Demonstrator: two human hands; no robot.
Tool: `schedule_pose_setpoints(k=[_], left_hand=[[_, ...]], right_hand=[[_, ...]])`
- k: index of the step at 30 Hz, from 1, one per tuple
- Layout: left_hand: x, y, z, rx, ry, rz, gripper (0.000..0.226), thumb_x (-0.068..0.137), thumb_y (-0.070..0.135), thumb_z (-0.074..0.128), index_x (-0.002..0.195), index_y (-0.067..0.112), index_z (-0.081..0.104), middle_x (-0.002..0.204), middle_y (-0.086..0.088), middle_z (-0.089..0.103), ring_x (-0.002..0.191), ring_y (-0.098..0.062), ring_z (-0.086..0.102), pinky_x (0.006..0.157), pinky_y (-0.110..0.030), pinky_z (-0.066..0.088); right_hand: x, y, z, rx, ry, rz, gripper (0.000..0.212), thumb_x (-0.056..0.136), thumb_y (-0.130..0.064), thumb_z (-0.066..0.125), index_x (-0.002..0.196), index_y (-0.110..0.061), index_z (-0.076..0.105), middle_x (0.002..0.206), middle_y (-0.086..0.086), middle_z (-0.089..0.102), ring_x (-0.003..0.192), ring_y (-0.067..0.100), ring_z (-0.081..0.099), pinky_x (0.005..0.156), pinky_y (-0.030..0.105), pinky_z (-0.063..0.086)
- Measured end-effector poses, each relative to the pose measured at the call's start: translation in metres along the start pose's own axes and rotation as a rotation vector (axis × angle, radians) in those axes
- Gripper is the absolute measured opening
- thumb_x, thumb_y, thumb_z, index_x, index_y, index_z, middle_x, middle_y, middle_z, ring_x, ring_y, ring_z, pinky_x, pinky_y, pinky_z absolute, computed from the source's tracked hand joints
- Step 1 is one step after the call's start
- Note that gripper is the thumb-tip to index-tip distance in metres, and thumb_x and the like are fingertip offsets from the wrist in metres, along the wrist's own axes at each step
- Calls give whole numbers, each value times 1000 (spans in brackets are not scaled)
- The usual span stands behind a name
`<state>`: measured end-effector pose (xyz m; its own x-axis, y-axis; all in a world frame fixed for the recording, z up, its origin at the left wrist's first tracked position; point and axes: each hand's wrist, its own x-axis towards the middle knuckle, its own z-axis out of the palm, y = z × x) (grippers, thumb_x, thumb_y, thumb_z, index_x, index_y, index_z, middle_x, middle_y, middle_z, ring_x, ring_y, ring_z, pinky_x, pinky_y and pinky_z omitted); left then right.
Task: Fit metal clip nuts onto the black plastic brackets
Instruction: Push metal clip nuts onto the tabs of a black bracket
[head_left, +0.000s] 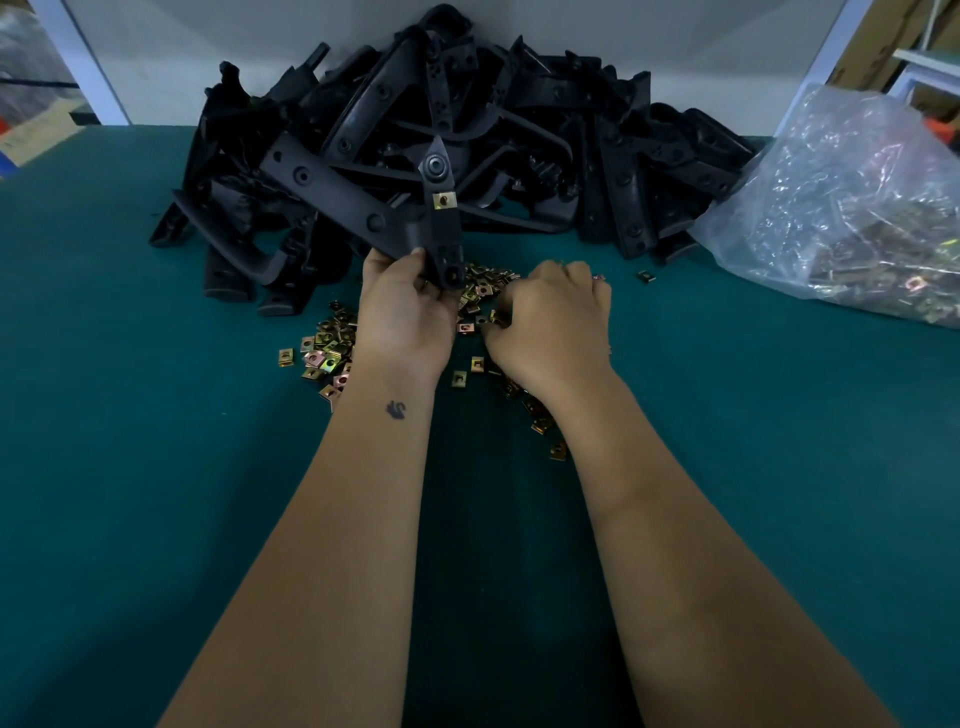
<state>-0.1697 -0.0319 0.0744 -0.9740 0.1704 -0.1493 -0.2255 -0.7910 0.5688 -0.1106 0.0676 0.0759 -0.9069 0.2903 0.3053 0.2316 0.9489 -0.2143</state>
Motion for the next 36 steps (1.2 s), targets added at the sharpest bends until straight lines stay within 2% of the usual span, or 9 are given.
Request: schedule_pose_setpoints(k=[3,9,13,18,21,23,25,30,36], left_hand=[[0,0,0,10,-3,-6,23,101,-4,39,94,15,51,92,-7,62,76,-17,59,57,-25,53],[0,-1,1,-12,7,-12,24,100,-5,39,96,15,52,90,-7,62,75,-17,59,57,-25,53],[2,-2,3,5,21,-14,25,101,-4,38,95,16,52,92,-7,61,77,-17,57,60,-27,52],[1,-5,4,21,26,-30,23,101,-4,38,95,14,52,93,-9,61,78,-20,58,56,-26,54],[1,-7,7,71,35,-25,22,101,-3,40,113,12,50,98,-10,62,81,-23,60,53,-27,55],[2,-8,7,127,48,-3,38,100,-3,43,134,14,42,105,-9,62,87,-23,62,54,-29,56],[1,-9,6,171,43,14,46,101,-1,44,142,16,37,109,-7,62,92,-23,63,56,-29,57],[1,-9,7,179,12,5,31,102,0,41,129,14,47,105,-5,64,89,-20,63,57,-28,55],[-2,-8,7,86,-88,-37,27,102,-2,40,120,15,50,102,-8,66,86,-21,64,59,-28,56]], right_hand=[[1,0,0,-14,-40,18,20,90,-34,60,99,-21,72,107,3,59,115,29,42,93,39,28],[3,0,1,150,1,-25,12,84,-13,61,95,-16,63,91,-1,65,99,25,52,82,34,32],[4,-1,-2,632,80,83,19,85,-4,64,91,-22,62,81,-14,60,80,4,59,76,24,46],[6,3,-9,1148,93,228,27,88,4,63,98,-20,68,89,-8,72,88,4,69,77,18,56],[7,5,-11,1371,69,285,26,90,4,61,100,-20,69,93,-3,75,91,10,71,79,27,60],[7,5,-12,1449,85,296,25,90,4,61,101,-17,70,91,-3,76,88,5,71,76,19,56],[8,7,-14,1488,119,297,24,89,4,62,99,-16,70,88,-4,76,82,1,69,71,12,51],[8,9,-15,1640,123,319,22,90,8,60,100,-10,68,94,6,74,84,13,72,77,22,55],[8,6,-16,1714,45,345,20,92,4,60,105,-9,67,97,10,74,92,21,72,82,29,59]])
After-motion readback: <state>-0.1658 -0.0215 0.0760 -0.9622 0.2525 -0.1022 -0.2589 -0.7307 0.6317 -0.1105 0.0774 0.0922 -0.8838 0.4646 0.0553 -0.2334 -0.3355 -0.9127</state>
